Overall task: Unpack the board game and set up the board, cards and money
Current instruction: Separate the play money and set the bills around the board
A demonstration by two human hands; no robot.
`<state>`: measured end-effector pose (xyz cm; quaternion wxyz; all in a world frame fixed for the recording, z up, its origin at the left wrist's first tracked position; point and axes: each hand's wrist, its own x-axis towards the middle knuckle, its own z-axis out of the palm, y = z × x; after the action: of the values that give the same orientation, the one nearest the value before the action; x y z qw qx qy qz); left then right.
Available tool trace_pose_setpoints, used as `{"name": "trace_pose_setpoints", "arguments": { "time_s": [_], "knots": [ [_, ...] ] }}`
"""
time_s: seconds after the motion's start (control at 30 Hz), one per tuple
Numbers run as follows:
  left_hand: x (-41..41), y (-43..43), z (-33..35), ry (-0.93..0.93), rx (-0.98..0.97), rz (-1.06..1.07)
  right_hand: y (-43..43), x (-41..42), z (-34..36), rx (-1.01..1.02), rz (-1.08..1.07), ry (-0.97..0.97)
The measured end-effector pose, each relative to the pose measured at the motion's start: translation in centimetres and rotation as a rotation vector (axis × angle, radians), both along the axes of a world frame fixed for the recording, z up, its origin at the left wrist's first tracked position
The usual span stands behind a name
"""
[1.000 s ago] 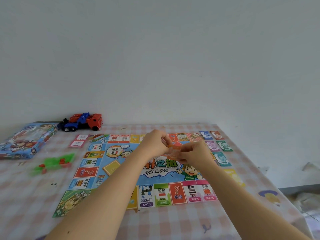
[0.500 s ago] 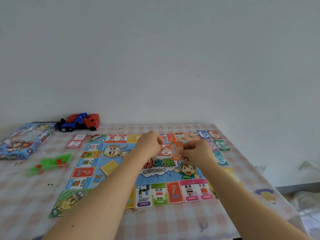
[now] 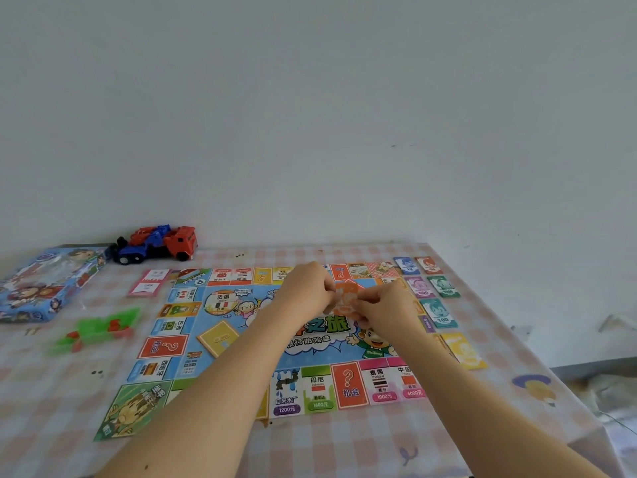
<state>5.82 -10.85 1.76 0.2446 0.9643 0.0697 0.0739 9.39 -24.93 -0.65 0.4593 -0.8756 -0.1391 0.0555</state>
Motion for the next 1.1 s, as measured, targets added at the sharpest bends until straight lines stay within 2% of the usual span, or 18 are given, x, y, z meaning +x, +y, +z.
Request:
{"name": "trace_pose_setpoints", "arguments": {
  "time_s": [0.1,0.23,0.43,0.67,0.77,0.93,1.1],
  "knots": [
    [0.1,0.1,-0.1,-0.03,-0.089,0.008,-0.2,0.0,0.3,0.013,-0.019,-0.054],
    [0.4,-0.5,0.8,-0.05,-0.382,0.012,-1.6,0.4,1.4,0.227,-0.126,-0.066],
    [2.1,-4.5,1.5,-0.005,-0.643,-0.035,-5.7,1.1,2.2,0.396,-0.248,-0.034],
    [4.3,-10.4,1.1,0.044,-0.729,-0.09,-11.1,1.8,1.8,0.412,-0.39,-0.041],
    [5.5,-11.9,0.5,0.01,-0.639,-0.066,-13.0,2.6,1.4,0.419,-0.489,-0.044],
    [6.8,-13.0,-0.6,-0.115,-0.159,-0.104,-15.1,4.0,0.3,0.307,-0.568,-0.028],
    [7.4,-13.3,-1.5,-0.07,-0.022,-0.194,-15.1,5.2,-0.7,0.148,-0.551,-0.007]
  ]
}}
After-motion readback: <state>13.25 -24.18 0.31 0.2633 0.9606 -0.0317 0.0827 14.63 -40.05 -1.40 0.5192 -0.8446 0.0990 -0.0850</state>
